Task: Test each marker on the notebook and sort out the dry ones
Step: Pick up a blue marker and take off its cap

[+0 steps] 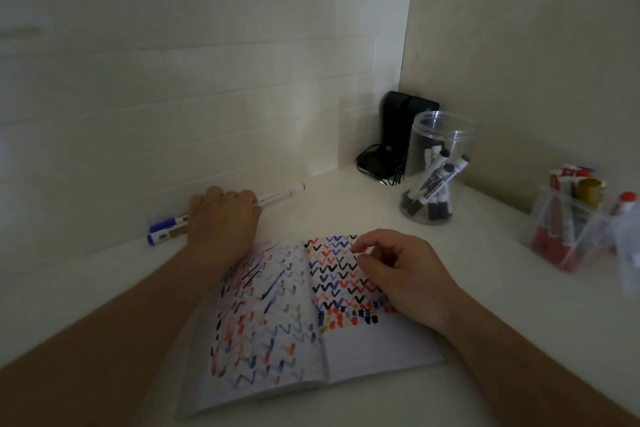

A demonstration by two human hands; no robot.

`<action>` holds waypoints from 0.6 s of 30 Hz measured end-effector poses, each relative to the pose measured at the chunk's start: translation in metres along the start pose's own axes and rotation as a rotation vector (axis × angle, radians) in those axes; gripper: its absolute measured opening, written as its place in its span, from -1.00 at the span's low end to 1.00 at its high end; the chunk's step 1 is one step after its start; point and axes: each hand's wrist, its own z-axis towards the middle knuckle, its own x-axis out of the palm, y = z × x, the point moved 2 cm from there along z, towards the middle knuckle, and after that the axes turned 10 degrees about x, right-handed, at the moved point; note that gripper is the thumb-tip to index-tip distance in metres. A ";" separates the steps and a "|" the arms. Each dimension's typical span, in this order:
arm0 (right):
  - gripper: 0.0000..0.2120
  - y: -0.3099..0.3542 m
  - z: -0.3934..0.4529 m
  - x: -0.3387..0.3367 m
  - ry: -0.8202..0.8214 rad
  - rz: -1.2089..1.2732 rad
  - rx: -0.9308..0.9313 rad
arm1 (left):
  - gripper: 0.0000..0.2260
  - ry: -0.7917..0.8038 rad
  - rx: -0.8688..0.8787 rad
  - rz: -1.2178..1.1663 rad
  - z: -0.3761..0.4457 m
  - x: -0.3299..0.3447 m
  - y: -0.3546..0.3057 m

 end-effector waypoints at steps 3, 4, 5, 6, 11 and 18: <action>-0.73 0.001 -0.001 -0.003 -0.038 0.034 -0.021 | -0.82 -0.086 0.083 -0.327 -0.002 -0.038 -0.025; -0.67 0.002 -0.002 -0.005 -0.054 0.028 -0.039 | -0.85 -0.116 0.115 -0.461 -0.007 -0.053 -0.039; -0.58 0.003 -0.004 -0.006 -0.066 0.008 -0.062 | -0.88 -0.138 0.137 -0.578 -0.015 -0.066 -0.054; -0.47 0.004 -0.005 -0.007 -0.070 -0.022 -0.082 | -0.90 -0.148 0.155 -0.664 -0.024 -0.078 -0.070; -0.73 0.008 -0.010 -0.009 -0.079 -0.202 -0.253 | -0.70 -0.167 0.379 -0.779 -0.057 -0.089 -0.123; -0.94 0.007 -0.006 -0.012 0.042 0.661 0.157 | -0.56 -0.069 0.286 -0.889 -0.060 -0.052 -0.117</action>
